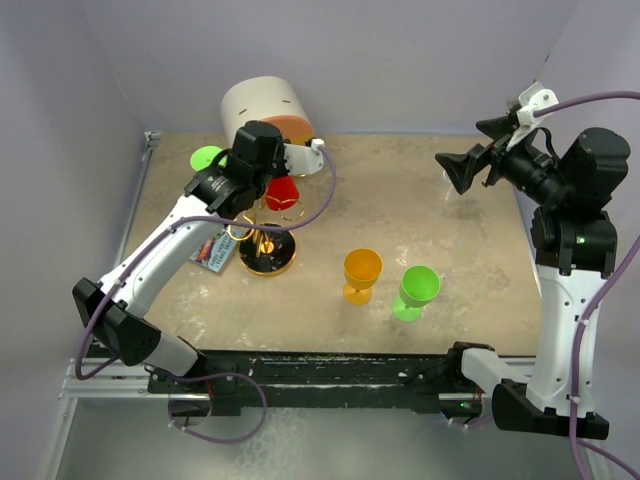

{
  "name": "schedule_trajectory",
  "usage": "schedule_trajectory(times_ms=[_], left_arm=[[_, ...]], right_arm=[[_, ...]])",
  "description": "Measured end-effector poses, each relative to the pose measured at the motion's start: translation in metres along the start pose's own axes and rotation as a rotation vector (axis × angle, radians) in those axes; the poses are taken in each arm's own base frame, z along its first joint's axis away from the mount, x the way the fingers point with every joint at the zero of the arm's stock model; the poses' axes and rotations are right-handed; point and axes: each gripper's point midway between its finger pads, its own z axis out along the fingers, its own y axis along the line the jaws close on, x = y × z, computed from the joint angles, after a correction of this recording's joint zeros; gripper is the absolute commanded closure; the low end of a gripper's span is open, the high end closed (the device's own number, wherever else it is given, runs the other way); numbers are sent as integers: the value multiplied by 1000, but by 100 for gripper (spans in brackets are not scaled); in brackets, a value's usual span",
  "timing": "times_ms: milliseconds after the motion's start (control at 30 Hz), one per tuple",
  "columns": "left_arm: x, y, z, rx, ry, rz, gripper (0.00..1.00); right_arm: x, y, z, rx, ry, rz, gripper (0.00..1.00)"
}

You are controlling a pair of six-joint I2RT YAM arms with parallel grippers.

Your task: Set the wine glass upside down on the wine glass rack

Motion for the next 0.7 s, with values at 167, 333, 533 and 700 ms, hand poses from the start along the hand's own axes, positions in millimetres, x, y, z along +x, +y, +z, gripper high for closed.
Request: schedule_trajectory(times_ms=[167, 333, 533, 700], left_arm=[[-1, 1, 5, -2, 10, 1, 100], [-1, 1, 9, -10, 23, 2, 100], [-2, 2, 15, -22, 29, 2, 100], [-3, 3, 17, -31, 29, -2, 100]], right_arm=[[0, 0, 0, 0, 0, 0, 2], [4, 0, 1, -1, 4, 4, 2], [5, -1, 1, -1, 6, 6, 2], [5, 0, 1, -2, 6, 7, 2]])
